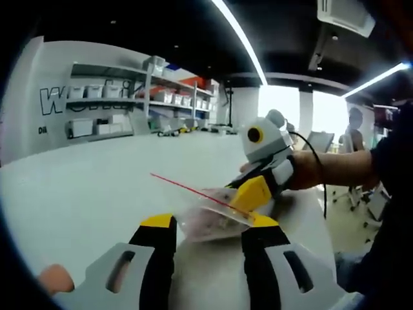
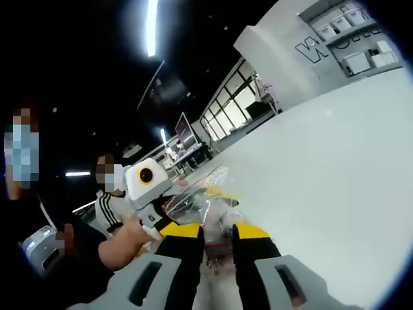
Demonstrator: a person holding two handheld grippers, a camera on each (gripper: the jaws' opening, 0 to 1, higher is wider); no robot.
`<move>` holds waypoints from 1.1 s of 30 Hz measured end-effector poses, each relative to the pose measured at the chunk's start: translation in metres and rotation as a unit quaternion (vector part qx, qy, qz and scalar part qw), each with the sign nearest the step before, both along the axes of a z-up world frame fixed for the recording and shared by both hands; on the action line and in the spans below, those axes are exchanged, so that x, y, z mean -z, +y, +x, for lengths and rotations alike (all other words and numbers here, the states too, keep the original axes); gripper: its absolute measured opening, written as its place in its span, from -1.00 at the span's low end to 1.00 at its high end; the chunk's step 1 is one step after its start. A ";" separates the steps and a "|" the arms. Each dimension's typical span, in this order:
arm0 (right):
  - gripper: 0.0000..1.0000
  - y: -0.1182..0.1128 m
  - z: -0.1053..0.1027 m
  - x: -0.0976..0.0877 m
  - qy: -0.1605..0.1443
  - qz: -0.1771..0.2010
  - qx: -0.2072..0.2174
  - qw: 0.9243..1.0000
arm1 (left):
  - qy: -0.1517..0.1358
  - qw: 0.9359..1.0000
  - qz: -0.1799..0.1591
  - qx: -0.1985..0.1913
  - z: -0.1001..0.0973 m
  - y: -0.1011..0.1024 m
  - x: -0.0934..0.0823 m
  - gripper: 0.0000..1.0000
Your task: Open the resealable bag by pulling the two sides of the seal apart until the entire bag opening is separated and visibly accessible.
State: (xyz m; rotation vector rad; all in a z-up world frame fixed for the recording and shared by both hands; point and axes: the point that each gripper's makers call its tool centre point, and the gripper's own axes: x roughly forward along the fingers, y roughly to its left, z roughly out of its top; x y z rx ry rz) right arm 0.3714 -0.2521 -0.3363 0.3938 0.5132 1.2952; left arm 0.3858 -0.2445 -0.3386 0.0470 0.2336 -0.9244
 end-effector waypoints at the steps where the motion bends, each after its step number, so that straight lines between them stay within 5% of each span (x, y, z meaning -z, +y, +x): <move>1: -0.69 -0.001 0.000 0.000 0.000 0.000 -0.001 1.000 | 0.000 1.000 0.000 0.001 -0.001 -0.001 0.000 -0.21; 19: -0.54 -0.040 -0.012 -0.008 -0.037 -0.048 -0.004 0.998 | -0.002 1.000 0.007 0.026 -0.011 -0.014 0.002 -0.24; 29: -0.58 -0.027 -0.018 -0.060 -0.077 -0.053 -0.010 0.996 | -0.010 0.999 0.018 0.030 -0.013 -0.016 -0.001 -0.26; 33: -0.62 -0.011 -0.019 -0.071 -0.071 -0.088 -0.018 0.993 | -0.017 0.999 0.026 0.028 -0.012 -0.015 -0.002 -0.27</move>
